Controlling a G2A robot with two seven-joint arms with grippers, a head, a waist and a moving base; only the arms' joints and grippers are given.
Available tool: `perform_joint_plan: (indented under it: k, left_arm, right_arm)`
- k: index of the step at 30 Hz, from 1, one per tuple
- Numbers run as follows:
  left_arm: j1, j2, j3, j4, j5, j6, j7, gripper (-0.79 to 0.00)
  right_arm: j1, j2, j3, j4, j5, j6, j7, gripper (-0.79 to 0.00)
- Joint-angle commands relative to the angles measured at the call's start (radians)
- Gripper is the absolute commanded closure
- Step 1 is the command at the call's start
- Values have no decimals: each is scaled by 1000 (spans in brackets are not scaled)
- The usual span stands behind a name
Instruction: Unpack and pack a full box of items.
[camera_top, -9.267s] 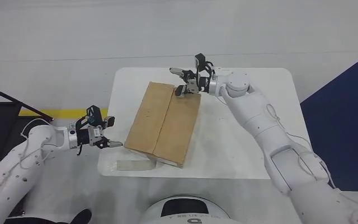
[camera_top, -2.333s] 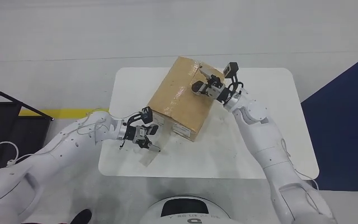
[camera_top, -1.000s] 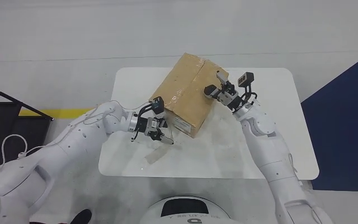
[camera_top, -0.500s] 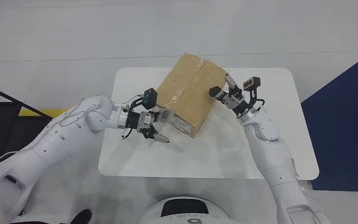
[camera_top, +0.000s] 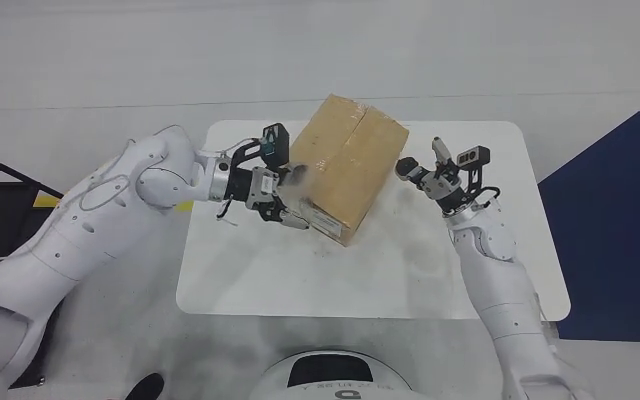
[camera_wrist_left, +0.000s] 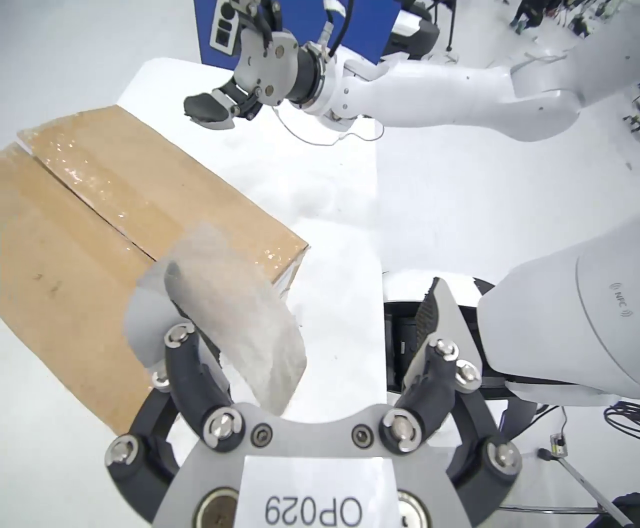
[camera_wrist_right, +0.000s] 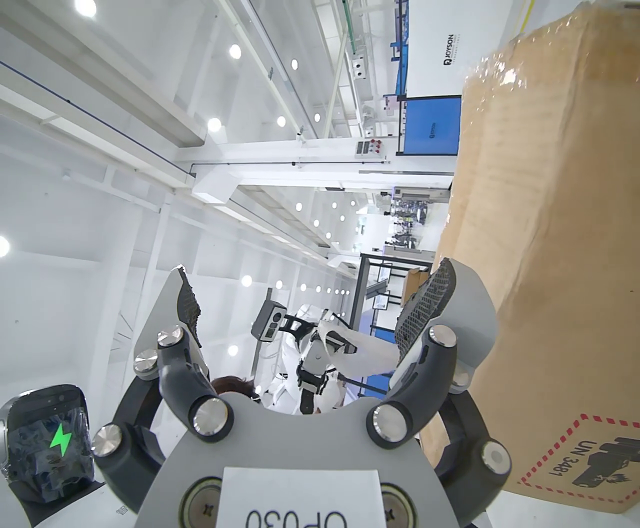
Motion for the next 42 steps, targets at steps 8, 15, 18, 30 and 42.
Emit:
perform_joint_plan:
  k: [8, 15, 18, 30, 42]
  left_arm:
    - [-43, -31, -41, -32, -7, 85, 7, -785]
    - [-18, -62, -15, 47, 24, 104, 12, -785]
    - [-20, -81, -13, 79, 21, 135, 44, -785]
    - [152, -49, -139, 159, 67, 120, 251, -785]
    - [576, 75, -413, 143, 103, -33, 501, -785]
  right_arm:
    - [18, 7, 37, 85, 64, -27, 71, -785]
    - [20, 8, 38, 89, 62, -25, 77, -785]
    - [19, 8, 35, 72, 45, -3, 53, -785]
    - [85, 20, 46, 86, -42, 46, 30, -785]
    - [385, 7, -12, 388, -320, 8, -362, -785]
